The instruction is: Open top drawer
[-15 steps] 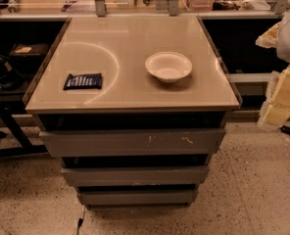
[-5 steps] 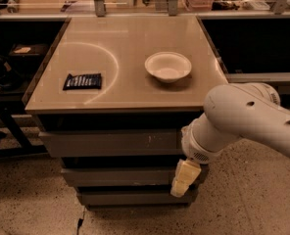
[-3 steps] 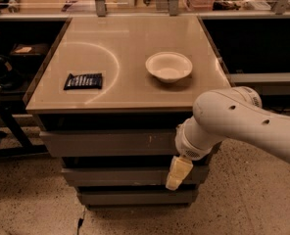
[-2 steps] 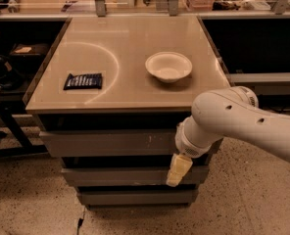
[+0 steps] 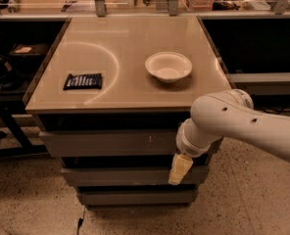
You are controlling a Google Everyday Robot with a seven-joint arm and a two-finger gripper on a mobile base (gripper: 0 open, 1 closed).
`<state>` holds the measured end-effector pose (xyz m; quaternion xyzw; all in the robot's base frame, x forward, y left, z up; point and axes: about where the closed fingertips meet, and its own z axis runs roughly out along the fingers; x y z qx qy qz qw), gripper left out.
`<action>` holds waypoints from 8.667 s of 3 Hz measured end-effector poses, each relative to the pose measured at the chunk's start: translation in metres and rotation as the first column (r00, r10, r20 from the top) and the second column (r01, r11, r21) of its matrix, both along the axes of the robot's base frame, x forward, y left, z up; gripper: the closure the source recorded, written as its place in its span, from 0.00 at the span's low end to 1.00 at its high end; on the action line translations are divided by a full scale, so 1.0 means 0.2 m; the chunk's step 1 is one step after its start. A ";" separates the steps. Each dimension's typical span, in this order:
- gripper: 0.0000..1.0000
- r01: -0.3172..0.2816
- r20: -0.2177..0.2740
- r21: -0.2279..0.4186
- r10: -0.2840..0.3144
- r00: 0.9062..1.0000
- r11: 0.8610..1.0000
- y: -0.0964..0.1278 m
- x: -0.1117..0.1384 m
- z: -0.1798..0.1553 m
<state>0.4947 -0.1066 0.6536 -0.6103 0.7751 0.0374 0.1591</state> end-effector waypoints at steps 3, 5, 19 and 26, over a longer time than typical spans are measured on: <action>0.00 -0.025 -0.054 -0.002 0.024 0.998 1.000 -0.02 -0.05 -0.08; 0.00 -0.035 -0.086 0.004 0.035 0.996 0.999 -0.02 -0.11 -0.07; 0.00 -0.020 -0.521 0.057 0.047 0.852 0.998 -0.26 -0.94 0.04; 0.00 0.422 -0.314 0.036 -0.391 0.865 0.906 -1.10 -1.16 0.77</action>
Offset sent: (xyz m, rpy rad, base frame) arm -0.0310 -0.0022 -0.0410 0.0029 0.1246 0.0687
